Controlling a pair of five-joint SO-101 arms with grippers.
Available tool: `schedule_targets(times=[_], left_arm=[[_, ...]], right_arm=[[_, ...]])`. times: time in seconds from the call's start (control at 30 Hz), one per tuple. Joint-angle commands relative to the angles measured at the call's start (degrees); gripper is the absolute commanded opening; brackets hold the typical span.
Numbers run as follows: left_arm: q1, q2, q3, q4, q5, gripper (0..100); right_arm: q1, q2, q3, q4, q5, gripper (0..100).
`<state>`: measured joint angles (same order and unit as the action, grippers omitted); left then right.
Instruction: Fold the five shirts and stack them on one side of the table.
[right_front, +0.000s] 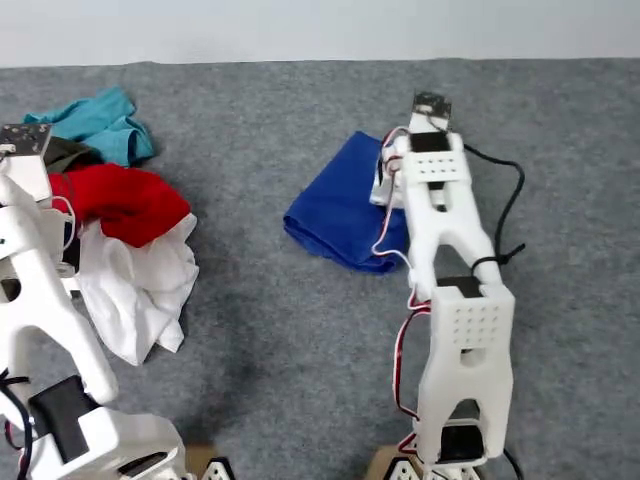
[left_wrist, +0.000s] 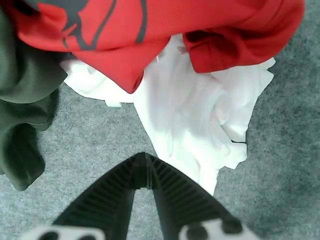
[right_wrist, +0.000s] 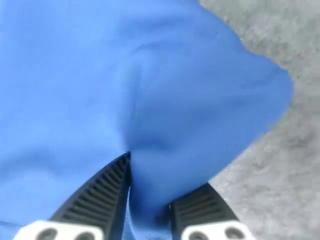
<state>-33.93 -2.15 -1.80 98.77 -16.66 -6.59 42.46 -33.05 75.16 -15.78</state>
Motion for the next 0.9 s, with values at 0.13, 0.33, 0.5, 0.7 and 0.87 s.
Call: schedule_targets(times=[0.13, 0.33, 0.5, 0.7, 0.87], left_arm=[[0.35, -3.16, -1.8, 1.58, 0.35, 0], [0.35, -3.16, -1.8, 1.58, 0.35, 0], [0.35, -3.16, -1.8, 1.58, 0.44, 0], [0.44, -3.16, -1.8, 1.58, 0.44, 0], [0.44, -3.16, -1.8, 1.58, 0.44, 0]], right_arm=[[11.65, -7.96, -2.11, 0.4, 12.92, 0.9], [21.05, -8.04, -2.11, 0.4, 20.84, 0.9], [28.88, -7.96, -2.11, 0.4, 26.29, 0.9], [37.85, -7.78, -2.11, -0.22, 34.2, 0.9], [44.09, -7.6, -2.11, -2.68, 40.88, 0.9]])
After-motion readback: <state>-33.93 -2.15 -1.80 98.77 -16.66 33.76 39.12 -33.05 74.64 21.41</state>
